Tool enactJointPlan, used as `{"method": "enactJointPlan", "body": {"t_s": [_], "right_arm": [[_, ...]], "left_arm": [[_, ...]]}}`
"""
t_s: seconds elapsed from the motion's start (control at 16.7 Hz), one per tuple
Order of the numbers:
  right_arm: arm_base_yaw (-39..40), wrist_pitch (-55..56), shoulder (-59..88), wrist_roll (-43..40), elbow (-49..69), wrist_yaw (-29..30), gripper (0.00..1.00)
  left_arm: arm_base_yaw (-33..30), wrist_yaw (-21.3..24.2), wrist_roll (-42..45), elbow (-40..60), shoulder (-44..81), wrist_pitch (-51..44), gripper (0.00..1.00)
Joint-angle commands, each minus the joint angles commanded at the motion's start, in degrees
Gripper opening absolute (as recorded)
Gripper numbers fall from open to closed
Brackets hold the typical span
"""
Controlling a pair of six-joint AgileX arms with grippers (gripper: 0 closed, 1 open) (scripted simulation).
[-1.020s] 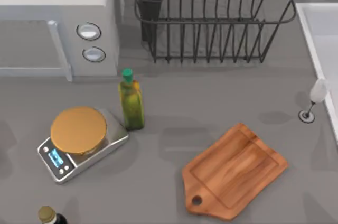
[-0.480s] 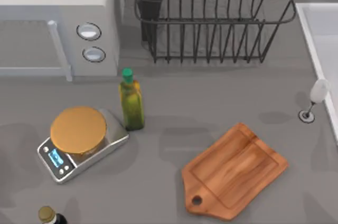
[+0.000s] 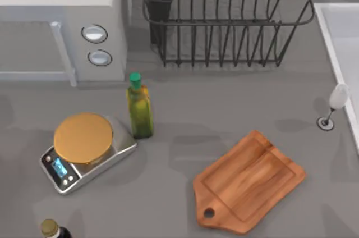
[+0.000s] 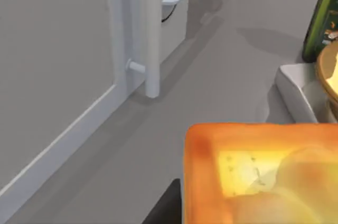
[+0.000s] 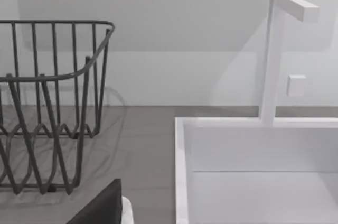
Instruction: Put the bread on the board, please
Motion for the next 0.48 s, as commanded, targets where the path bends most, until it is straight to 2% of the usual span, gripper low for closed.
{"method": "enactJointPlan", "body": {"t_s": [0.24,0.48], "right_arm": [[0.0,0.0,0.0,0.0,0.0,0.0,1.0],[0.0,0.0,0.0,0.0,0.0,0.0,1.0]], "left_arm": [[-11.57,-9.79,-13.95,-1.18,-7.27,3.45,0.0],[-27.44,-25.01,-34.27,-1.88,-16.18,9.32,0.0]]}}
